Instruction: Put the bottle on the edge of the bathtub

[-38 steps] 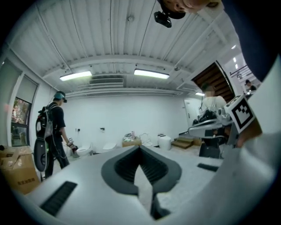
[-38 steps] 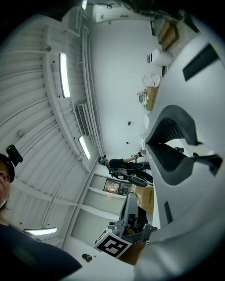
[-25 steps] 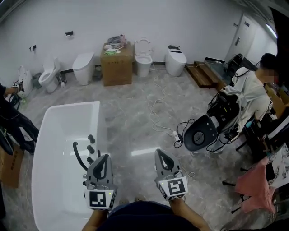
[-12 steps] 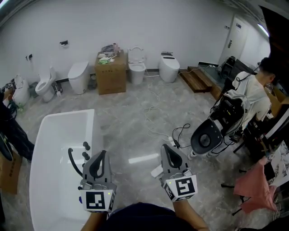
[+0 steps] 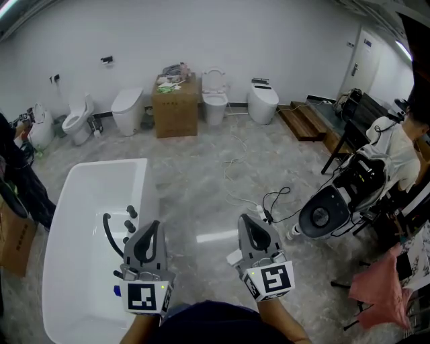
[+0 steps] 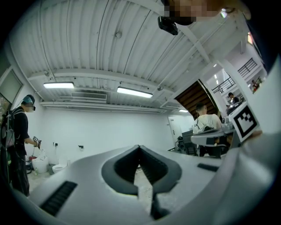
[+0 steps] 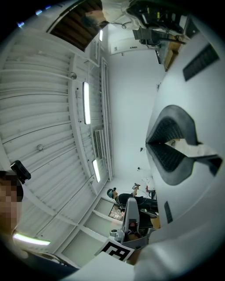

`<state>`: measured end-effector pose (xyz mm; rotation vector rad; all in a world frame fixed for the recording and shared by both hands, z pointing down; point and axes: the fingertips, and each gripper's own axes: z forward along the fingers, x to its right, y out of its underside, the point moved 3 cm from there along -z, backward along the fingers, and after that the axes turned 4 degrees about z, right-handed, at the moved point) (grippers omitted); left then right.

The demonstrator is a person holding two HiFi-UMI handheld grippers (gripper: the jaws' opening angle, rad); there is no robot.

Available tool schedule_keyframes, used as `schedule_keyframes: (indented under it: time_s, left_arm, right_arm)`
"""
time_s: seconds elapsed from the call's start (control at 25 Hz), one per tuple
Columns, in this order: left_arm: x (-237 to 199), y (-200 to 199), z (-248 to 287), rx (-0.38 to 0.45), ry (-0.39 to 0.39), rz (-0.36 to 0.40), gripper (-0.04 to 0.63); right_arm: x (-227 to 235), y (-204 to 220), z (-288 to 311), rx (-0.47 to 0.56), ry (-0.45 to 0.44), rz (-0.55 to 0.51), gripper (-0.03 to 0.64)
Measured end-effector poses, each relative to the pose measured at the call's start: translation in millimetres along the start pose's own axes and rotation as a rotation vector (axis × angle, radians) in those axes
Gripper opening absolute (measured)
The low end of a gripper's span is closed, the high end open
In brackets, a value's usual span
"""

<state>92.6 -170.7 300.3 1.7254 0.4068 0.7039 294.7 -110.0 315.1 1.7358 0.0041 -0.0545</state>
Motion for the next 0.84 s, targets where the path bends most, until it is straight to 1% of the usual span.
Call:
schedule_keyframes:
  time_s: [0.12,0.28,0.4,0.56,0.84]
  left_arm:
    - [-0.5,0.3,-3.0,0.028,-0.014,0.019,0.001]
    - [-8.4,0.6,-5.8,-0.005,-0.051,0.032,0.002]
    - [-11.3,-0.3,-5.0,0.015,-0.045,0.032,0.002]
    - [-14.7,-1.2,-10.1,0.009,-0.057,0.034,0.002]
    - [-9.8,8.9,-12.8,0.008,-0.047,0.039,0.002]
  right_arm:
    - [-1.6,0.5,4.7,0.015,-0.011,0.013,0.017]
    - [-10.5,-6.8,10.7,0.018,-0.046,0.012,0.017]
    - [-12.7,-5.8,13.1,0.019,-0.052,0.011,0.017]
    - [-18.2,-0.5,13.6,0.007,-0.062,0.022,0.017]
    - [-16.4,3.5,12.2,0.01,-0.067,0.025,0.017]
